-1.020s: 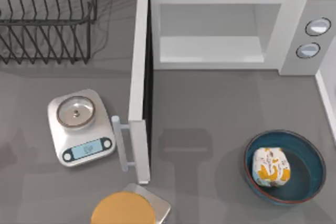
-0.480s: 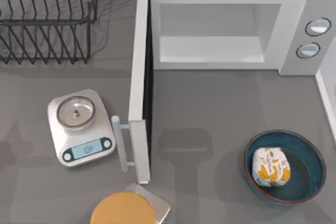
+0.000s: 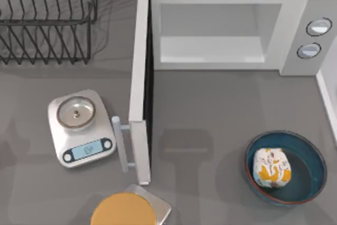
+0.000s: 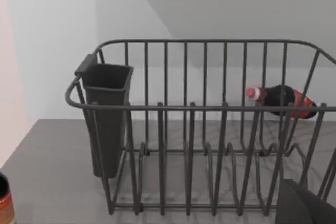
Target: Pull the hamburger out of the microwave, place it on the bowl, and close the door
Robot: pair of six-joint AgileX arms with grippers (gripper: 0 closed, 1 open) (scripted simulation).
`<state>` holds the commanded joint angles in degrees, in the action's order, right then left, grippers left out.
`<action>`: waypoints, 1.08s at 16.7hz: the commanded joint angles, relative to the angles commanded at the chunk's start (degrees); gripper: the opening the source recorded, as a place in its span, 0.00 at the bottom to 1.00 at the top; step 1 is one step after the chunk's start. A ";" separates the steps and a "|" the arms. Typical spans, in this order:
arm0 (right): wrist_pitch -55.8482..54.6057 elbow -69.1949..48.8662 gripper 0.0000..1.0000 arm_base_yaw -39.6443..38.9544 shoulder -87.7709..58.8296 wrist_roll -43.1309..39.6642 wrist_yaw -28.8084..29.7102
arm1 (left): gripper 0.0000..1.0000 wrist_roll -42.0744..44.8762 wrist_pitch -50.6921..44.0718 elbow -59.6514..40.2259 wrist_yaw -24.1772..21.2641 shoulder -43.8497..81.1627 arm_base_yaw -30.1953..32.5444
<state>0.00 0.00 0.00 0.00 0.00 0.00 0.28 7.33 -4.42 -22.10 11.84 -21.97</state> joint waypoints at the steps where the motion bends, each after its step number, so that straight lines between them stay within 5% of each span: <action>1: 0.00 0.00 1.00 0.00 0.00 0.00 0.00 | 0.00 0.04 2.74 0.14 -0.82 2.35 -0.81; 10: 0.00 0.00 1.00 0.00 0.00 0.00 0.00 | 0.00 -0.33 7.51 -0.21 -1.63 8.29 -1.44; 14: 0.00 0.00 1.00 0.00 0.00 0.00 0.00 | 0.00 -4.82 -0.26 -7.93 5.37 16.56 6.98; 18: 0.00 0.00 1.00 0.00 0.00 0.00 0.00 | 0.00 -11.73 -13.34 -19.90 17.55 30.77 22.95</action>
<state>0.00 0.00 0.00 0.00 0.00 0.00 -11.45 -6.01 -24.32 -4.55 42.61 0.99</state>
